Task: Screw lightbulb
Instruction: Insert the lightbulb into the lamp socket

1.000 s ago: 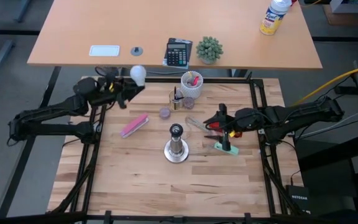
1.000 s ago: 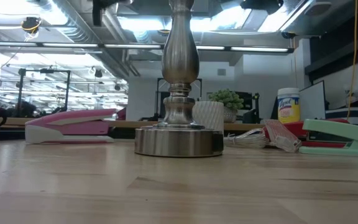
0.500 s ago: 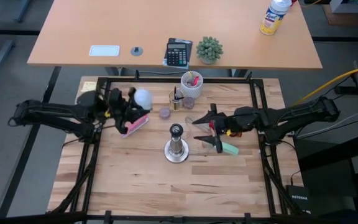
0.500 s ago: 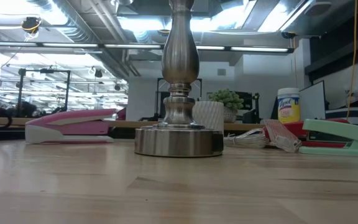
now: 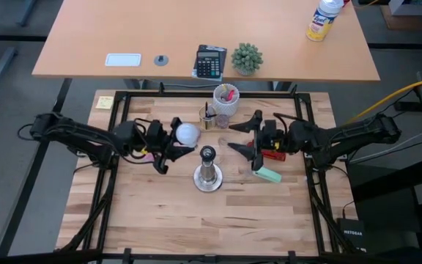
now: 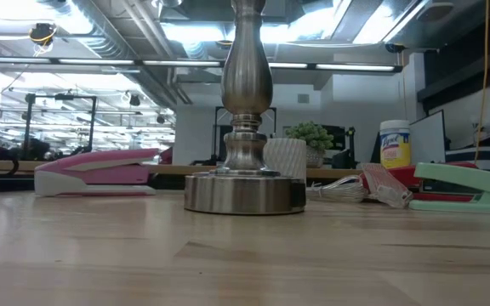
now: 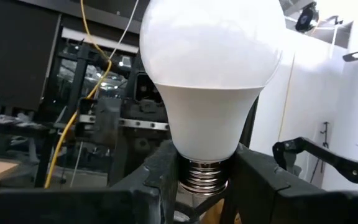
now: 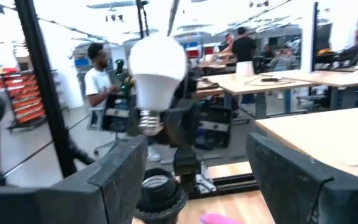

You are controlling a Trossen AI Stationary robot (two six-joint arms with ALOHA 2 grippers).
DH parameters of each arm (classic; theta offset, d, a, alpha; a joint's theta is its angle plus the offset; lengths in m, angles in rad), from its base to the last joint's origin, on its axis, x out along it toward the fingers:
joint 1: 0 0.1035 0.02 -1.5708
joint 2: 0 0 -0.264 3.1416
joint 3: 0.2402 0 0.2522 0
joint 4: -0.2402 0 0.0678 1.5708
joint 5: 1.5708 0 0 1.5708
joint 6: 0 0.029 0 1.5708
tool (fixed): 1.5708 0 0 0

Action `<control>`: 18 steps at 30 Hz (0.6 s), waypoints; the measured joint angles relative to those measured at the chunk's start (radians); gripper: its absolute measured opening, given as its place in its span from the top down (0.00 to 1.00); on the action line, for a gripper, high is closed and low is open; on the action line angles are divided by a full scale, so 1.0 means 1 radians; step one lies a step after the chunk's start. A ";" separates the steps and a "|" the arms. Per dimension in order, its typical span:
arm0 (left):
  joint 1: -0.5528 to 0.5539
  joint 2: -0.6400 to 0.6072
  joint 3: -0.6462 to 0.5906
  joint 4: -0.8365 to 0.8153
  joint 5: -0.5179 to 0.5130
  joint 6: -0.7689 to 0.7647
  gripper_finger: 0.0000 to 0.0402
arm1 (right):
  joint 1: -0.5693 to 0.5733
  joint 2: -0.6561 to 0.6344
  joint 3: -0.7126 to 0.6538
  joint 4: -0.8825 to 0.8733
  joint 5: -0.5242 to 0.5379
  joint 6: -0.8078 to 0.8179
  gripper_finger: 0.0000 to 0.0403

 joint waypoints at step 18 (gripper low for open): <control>-0.011 0.124 0.077 0.006 -0.001 0.081 0.72 | 0.000 0.097 0.000 0.257 0.099 -0.059 0.30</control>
